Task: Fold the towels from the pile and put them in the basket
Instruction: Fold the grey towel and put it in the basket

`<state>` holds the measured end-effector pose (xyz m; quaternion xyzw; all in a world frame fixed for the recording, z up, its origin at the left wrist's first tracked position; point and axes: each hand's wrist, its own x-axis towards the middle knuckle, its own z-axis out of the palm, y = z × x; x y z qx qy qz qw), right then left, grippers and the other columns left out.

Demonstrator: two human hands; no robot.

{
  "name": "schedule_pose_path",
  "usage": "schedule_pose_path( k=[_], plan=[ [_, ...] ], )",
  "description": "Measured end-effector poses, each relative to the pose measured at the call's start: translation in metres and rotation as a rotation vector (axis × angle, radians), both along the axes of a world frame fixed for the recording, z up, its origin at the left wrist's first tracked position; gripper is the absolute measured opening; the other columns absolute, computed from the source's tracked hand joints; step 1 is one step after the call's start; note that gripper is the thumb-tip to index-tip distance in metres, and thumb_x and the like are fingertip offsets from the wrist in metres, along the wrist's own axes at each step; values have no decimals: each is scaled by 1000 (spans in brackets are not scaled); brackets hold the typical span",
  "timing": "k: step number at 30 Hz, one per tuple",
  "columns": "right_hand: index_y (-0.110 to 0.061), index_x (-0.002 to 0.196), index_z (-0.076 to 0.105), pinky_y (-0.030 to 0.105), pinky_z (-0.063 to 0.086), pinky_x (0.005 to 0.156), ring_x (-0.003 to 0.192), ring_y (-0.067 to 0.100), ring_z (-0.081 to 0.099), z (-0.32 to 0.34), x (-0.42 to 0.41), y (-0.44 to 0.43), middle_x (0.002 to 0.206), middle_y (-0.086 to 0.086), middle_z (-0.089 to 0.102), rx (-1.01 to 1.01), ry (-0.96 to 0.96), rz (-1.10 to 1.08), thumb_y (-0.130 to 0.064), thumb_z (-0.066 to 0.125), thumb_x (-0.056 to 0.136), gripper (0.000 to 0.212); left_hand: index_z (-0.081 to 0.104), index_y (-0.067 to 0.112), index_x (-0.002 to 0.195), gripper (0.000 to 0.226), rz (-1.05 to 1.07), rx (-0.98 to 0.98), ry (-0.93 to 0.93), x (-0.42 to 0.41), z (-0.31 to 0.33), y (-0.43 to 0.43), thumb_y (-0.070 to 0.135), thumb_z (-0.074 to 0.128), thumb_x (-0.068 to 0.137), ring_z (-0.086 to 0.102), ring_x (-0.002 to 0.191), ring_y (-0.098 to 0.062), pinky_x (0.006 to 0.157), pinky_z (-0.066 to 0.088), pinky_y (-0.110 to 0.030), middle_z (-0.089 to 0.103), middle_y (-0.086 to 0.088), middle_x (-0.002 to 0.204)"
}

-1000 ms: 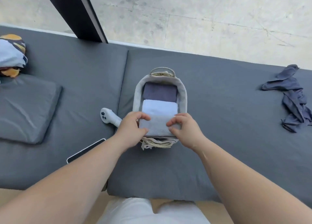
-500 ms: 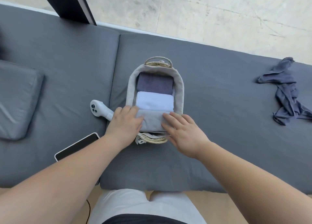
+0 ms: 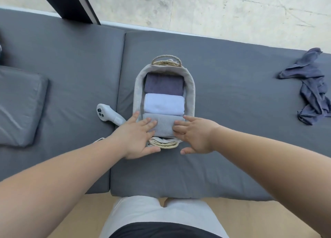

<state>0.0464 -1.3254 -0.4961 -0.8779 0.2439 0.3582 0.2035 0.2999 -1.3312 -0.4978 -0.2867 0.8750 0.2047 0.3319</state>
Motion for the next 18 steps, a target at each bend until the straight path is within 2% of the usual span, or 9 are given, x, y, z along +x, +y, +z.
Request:
schedule_pose_path(
  k=[4,7,13,18],
  plan=[
    [-19,161,4,47,-11,124,155,13,-8,-8,14,-6,169,-3,-1,103,199,-16,-72,11,96,84,20,27,158,96,-44,46,-93,-6,-9,-10,81,-6,83,-1,154,-16,118,-15,-59,-3,2,167],
    [-22,160,-2,51,-17,121,153,10,-14,-16,19,-2,168,-7,-9,119,256,-57,-74,6,94,84,15,30,158,88,-43,69,-162,-8,-17,-13,79,-2,87,-3,154,-13,116,-16,-60,-6,5,167],
    [-25,160,-3,54,-20,118,152,9,-17,-17,21,4,167,-9,-10,95,286,-110,-74,2,93,83,14,34,158,84,-30,102,-297,-25,-19,-21,77,-2,89,-6,154,-13,114,-20,-62,-6,7,167],
    [-24,160,-6,53,-17,120,153,13,-17,-1,18,14,167,-9,-14,73,285,-206,-70,9,97,80,13,30,159,81,-62,57,-283,-19,-1,-19,74,-1,92,-3,154,-15,115,-19,-61,-4,5,167]
  ],
)
